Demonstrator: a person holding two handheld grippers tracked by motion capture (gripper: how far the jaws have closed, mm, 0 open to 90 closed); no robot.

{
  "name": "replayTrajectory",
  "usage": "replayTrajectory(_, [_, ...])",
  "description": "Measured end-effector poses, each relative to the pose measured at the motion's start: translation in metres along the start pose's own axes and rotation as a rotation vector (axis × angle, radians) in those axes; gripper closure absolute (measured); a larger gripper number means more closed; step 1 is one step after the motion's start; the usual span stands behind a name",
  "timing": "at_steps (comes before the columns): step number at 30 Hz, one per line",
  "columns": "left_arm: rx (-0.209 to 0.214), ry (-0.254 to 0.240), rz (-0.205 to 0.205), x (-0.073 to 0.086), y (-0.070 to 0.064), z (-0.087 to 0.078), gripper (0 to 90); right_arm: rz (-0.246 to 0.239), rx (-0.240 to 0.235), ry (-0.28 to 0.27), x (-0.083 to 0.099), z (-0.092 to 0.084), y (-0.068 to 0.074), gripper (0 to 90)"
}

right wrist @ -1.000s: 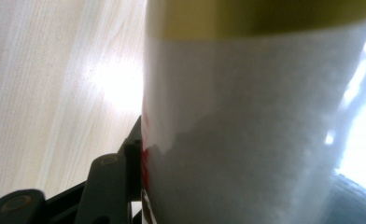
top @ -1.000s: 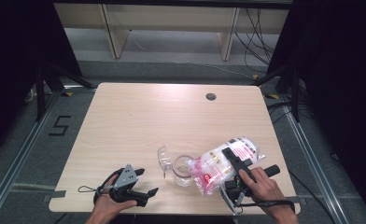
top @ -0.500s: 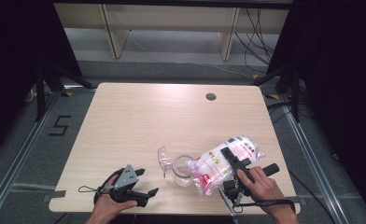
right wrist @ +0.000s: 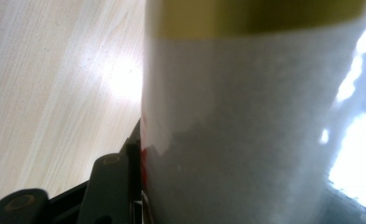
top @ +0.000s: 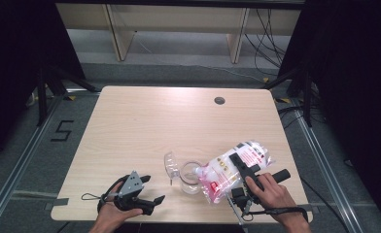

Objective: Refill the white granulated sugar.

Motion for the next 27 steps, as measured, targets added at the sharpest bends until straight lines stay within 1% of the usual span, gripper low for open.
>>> replayTrajectory(3, [-0.002,-0.001,0.004,-0.0001,0.0003,0.0000,15.2,0.002,0.000,-0.003,-0.0001,0.0001,0.0003,50.9])
replayTrajectory(5, [-0.002,-0.001,-0.001,0.0000,0.0001,0.0001,15.2,0.016,-0.009,0.004,0.0002,0.0001,0.0019,50.9])
replayTrajectory(6, [-0.002,0.000,0.000,0.0000,0.0000,0.0001,15.2,0.055,-0.014,0.008,0.0009,0.0001,0.0051,50.9])
replayTrajectory(7, [0.000,0.000,0.001,0.0000,0.0000,-0.0001,15.2,0.052,-0.004,-0.003,0.0005,0.0009,0.0048,50.9])
replayTrajectory(8, [0.001,0.000,0.001,0.0001,-0.0001,0.0000,15.2,0.030,-0.005,0.000,0.0001,0.0005,0.0031,51.0])
replayTrajectory(9, [-0.005,-0.002,0.000,0.0002,-0.0003,0.0000,15.2,0.024,-0.001,0.000,-0.0002,0.0001,0.0026,51.0])
replayTrajectory(10, [0.000,0.000,0.000,0.0002,-0.0001,0.0001,15.2,0.022,0.001,0.003,-0.0006,-0.0002,0.0025,51.0])
replayTrajectory(12, [-0.002,-0.002,0.003,-0.0001,0.0003,0.0000,15.2,-0.002,0.004,-0.004,-0.0015,0.0000,0.0003,51.1])
replayTrajectory(14, [-0.003,-0.003,0.000,-0.0001,0.0003,-0.0001,15.2,0.003,0.004,0.000,-0.0012,0.0007,0.0015,51.2])
replayTrajectory(15, [-0.002,-0.002,-0.001,0.0000,0.0003,0.0000,15.2,-0.024,0.011,0.004,-0.0017,0.0007,-0.0005,51.2])
replayTrajectory(16, [-0.005,0.001,0.005,0.0002,0.0010,0.0000,15.2,-0.027,0.010,0.008,-0.0017,0.0010,-0.0006,51.2])
replayTrajectory(18, [-0.001,-0.002,-0.002,0.0000,0.0005,0.0000,15.3,-0.031,0.009,0.012,-0.0017,0.0012,-0.0005,51.3])
replayTrajectory(19, [-0.001,-0.002,-0.002,0.0000,0.0006,-0.0001,15.2,-0.027,-0.005,0.018,-0.0016,0.0008,-0.0002,51.2])
replayTrajectory(20, [-0.009,-0.003,-0.002,-0.0002,0.0006,-0.0006,15.2,-0.022,-0.004,0.018,-0.0016,0.0005,-0.0001,51.3])
replayTrajectory(21, [-0.011,-0.001,-0.006,-0.0003,0.0005,-0.0008,15.2,0.002,-0.007,0.022,-0.0013,0.0000,0.0017,51.3])
replayTrajectory(23, [-0.006,-0.008,-0.012,-0.0006,0.0002,-0.0008,15.2,0.019,-0.003,0.010,-0.0016,0.0008,0.0028,51.4])
replayTrajectory(25, [-0.009,-0.007,-0.006,-0.0008,0.0001,-0.0009,15.2,0.006,0.005,0.006,-0.0022,0.0000,0.0019,51.4])
replayTrajectory(26, [-0.017,0.003,0.015,-0.0001,0.0018,-0.0008,15.2,0.007,0.003,0.006,-0.0025,0.0000,0.0022,51.4])
replayTrajectory(27, [-0.002,-0.018,-0.011,-0.0010,-0.0009,0.0001,15.2,0.002,0.003,0.004,-0.0028,0.0001,0.0022,51.5])
Point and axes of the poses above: each handheld gripper's, and its own axes: z roughly forward along the jaws, x roughly out of its underside, y roughly to its left, the point moved 4 cm from there along z, roughly forward along the jaws, and after that the axes turned 15 degrees about -x, right-handed, at the moved point
